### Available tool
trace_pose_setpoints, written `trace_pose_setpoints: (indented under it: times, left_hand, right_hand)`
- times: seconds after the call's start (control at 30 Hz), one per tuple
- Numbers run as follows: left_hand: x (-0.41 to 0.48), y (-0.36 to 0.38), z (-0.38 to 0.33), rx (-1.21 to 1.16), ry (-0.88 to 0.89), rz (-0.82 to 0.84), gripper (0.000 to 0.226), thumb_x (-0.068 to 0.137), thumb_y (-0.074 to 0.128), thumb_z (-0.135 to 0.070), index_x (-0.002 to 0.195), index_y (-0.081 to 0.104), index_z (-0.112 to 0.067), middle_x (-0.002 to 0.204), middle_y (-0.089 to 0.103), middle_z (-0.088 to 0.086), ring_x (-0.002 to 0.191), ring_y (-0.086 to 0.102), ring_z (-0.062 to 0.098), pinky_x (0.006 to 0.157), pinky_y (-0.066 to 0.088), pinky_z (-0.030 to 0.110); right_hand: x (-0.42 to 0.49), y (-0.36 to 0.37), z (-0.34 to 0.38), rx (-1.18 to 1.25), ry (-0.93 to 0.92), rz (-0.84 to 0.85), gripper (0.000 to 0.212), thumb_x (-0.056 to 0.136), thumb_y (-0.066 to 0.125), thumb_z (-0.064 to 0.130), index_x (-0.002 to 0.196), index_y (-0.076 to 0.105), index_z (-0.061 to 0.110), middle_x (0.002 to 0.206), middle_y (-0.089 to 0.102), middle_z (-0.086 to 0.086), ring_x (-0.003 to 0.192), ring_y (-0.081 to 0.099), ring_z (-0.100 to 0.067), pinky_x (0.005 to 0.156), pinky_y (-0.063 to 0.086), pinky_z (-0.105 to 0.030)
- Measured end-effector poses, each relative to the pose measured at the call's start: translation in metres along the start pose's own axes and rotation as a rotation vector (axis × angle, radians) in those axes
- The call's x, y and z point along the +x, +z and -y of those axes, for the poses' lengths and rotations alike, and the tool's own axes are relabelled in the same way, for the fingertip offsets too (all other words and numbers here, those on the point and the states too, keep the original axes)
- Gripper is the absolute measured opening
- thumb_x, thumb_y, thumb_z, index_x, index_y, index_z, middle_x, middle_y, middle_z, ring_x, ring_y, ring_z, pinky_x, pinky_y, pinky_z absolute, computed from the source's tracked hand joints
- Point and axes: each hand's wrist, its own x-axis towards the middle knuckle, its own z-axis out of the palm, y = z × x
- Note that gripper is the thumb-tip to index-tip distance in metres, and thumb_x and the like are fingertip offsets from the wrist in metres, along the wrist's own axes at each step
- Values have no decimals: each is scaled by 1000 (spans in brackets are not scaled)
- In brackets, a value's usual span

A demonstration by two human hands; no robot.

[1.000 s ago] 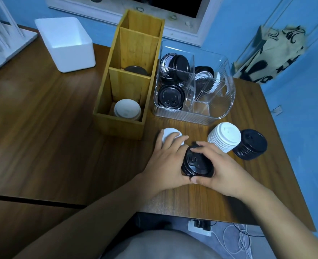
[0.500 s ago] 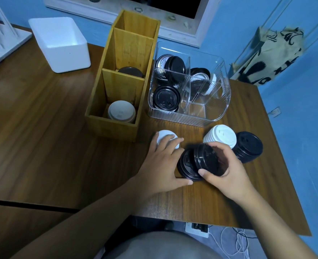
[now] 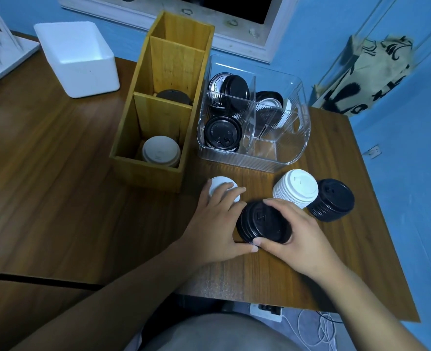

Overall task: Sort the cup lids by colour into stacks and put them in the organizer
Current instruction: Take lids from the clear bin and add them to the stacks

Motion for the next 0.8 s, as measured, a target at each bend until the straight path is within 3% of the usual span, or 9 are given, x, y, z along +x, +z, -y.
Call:
trace_pose_setpoints:
  times: [0.07, 0.17, 0.27, 0.4, 0.6, 0.8]
  left_hand:
    - [0, 0, 0, -2, -5, 1, 86, 72, 58, -85, 129, 62, -21, 155, 41, -1, 149, 26, 24, 122, 6, 63]
    - [0, 1, 0, -3, -7, 14, 88, 71, 57, -86, 130, 61, -21, 157, 38, -2, 150, 23, 24, 122, 4, 63]
    - [-1, 1, 1, -22, -2, 13, 87, 71, 57, -86, 129, 62, -21, 156, 38, -2, 150, 23, 24, 122, 3, 63]
    - [-1, -1, 0, -25, -8, 17, 86, 71, 59, -84, 131, 60, -22, 157, 37, -2, 151, 21, 23, 122, 2, 61]
    - [-1, -2, 0, -10, -15, 39, 90, 70, 57, -84, 136, 57, -21, 157, 36, -4, 151, 22, 22, 122, 3, 61]
    - [-1, -3, 1, -22, -3, 41, 84, 71, 58, -79, 133, 59, -22, 158, 36, -3, 151, 22, 23, 122, 4, 61]
  right_hand:
    - [2, 2, 0, -26, -13, 19, 82, 71, 81, 61, 141, 53, 28, 140, 53, 14, 131, 47, 1, 110, 36, -16]
    - [7, 3, -1, -53, -36, 61, 84, 71, 79, 64, 142, 51, 28, 139, 51, 13, 131, 45, 2, 108, 29, -7]
    - [10, 4, 1, -30, -32, 95, 83, 70, 77, 67, 139, 50, 30, 134, 50, 15, 127, 45, 5, 105, 32, -7]
    - [10, 11, 8, 1, 0, 75, 70, 85, 62, 67, 142, 44, 32, 137, 46, 17, 128, 43, 5, 103, 33, -7]
    - [4, 33, 8, -113, 25, 4, 63, 96, 42, 65, 151, 39, 36, 147, 35, 13, 137, 37, -9, 110, 38, -30]
    - [1, 40, 6, -227, 12, -28, 59, 99, 39, 62, 149, 41, 32, 149, 37, 5, 134, 41, -17, 106, 46, -42]
